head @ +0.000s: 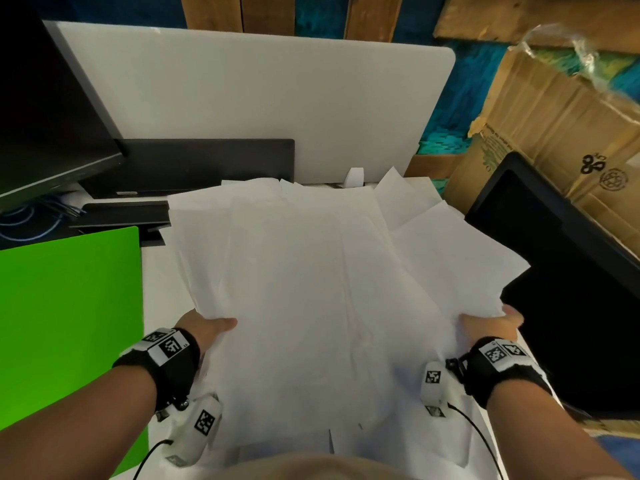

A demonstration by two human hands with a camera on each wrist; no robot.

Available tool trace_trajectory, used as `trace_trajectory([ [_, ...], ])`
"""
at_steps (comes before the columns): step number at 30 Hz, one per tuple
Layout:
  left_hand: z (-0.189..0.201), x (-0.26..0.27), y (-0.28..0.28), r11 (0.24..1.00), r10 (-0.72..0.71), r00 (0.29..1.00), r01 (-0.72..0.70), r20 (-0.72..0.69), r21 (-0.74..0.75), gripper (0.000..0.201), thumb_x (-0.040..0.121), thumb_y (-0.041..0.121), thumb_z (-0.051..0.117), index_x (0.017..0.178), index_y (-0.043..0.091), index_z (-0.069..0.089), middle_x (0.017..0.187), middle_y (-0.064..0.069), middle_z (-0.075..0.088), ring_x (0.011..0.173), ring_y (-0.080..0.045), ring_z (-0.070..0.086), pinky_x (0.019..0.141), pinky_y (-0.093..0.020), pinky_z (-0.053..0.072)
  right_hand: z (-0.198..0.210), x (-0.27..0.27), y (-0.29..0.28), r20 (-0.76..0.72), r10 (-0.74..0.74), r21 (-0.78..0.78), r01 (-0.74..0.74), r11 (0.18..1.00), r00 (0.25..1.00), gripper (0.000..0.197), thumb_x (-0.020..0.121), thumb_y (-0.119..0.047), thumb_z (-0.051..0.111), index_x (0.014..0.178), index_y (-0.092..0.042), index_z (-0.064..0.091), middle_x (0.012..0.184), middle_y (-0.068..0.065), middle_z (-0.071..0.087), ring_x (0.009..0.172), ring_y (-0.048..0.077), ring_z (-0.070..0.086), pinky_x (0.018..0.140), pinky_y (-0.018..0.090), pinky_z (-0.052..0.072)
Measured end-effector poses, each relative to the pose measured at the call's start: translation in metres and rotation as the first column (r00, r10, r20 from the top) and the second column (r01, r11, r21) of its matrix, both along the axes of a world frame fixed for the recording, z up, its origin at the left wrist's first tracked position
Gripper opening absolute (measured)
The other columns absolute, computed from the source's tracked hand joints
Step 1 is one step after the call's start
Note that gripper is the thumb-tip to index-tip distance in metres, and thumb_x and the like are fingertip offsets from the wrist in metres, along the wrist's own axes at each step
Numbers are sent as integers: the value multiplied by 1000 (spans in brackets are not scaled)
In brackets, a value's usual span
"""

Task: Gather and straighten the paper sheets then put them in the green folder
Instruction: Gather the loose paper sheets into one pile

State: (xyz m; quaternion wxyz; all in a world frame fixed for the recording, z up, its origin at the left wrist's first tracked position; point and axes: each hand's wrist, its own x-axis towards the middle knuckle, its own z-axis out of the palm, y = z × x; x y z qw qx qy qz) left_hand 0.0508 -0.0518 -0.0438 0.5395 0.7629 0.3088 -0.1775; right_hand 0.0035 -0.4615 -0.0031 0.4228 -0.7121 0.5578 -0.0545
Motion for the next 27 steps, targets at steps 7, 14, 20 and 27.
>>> trace_trajectory([
  [7, 0, 2, 1, 1000, 17, 1000, -17, -19, -6, 54, 72, 8, 75, 119, -6, 55, 120, -26, 61, 109, -42, 58, 100, -47, 44, 39, 25, -7, -2, 212, -183, -209, 961, 977, 34, 81, -20, 61, 107, 1, 62, 103, 19, 65, 99, 38, 62, 83, 36, 48],
  [14, 3, 2, -3, 999, 11, 1000, -11, -11, 40, 52, 76, 6, 72, 120, -11, 52, 125, -28, 57, 116, -42, 54, 101, -41, 40, 52, 33, -15, 27, 291, -124, -286, 950, 956, 32, 80, -16, 68, 107, 3, 63, 95, 17, 64, 86, 31, 60, 81, 36, 49],
  [20, 6, 1, -4, 999, 0, 1000, 1, -14, 54, 52, 75, 5, 72, 120, -11, 51, 126, -28, 57, 115, -42, 54, 100, -40, 41, 43, 25, -12, 15, 162, -27, -162, 986, 987, 47, 72, -22, 74, 113, -4, 59, 103, 19, 63, 94, 38, 62, 83, 38, 49],
  [27, 10, -2, -5, 999, -32, 999, 32, -5, 35, 47, 76, 2, 71, 118, -11, 55, 120, -31, 60, 109, -43, 57, 86, -35, 42, 46, 18, -2, -136, 259, -172, -281, 944, 956, 23, 83, -11, 56, 101, 0, 64, 84, 17, 59, 74, 32, 55, 68, 31, 43],
])
